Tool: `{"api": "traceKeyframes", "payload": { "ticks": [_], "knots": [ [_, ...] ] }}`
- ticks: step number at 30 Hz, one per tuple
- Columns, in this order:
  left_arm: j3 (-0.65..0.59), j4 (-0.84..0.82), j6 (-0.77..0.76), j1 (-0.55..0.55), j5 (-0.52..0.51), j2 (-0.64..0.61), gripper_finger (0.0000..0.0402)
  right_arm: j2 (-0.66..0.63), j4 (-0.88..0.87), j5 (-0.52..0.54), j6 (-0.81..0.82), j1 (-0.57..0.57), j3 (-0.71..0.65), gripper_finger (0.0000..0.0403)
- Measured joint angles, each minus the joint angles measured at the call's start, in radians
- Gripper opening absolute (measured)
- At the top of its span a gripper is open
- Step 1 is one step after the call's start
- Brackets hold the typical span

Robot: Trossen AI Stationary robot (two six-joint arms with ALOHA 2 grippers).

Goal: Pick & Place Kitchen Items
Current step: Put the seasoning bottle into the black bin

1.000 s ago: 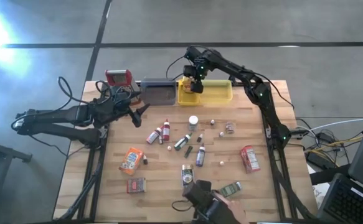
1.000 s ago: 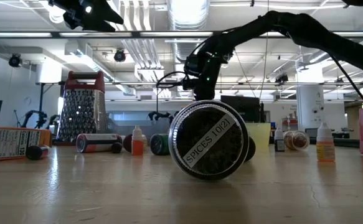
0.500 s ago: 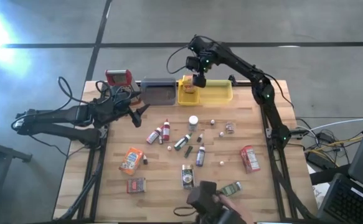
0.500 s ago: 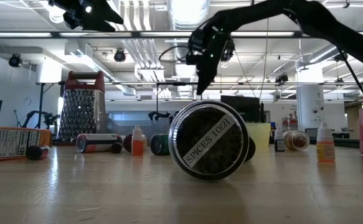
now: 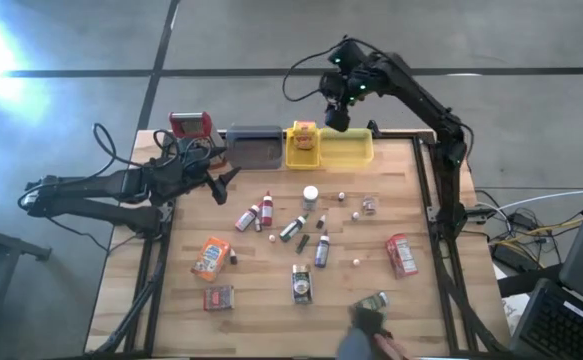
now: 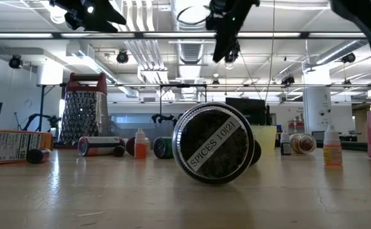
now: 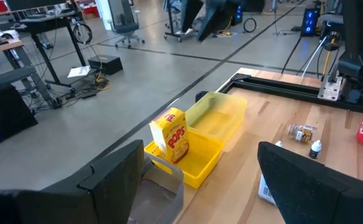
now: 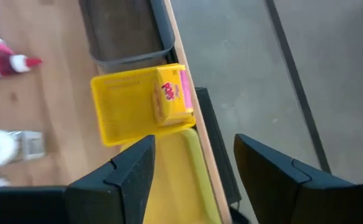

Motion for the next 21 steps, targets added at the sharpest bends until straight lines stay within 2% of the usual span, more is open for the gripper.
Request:
{"api": "traceKeyframes", "payload": {
  "ticks": [12,21],
  "knots": [
    [0.000,0.000,-0.006,0.000,0.002,0.000,0.0319,-0.243,-0.065,-0.004,0.122,0.098,-0.001,0.0182],
    [0.000,-0.001,-0.029,0.000,0.043,0.000,0.0319,-0.334,-0.179,-0.010,0.267,0.178,-0.008,0.0151]
  ]
}}
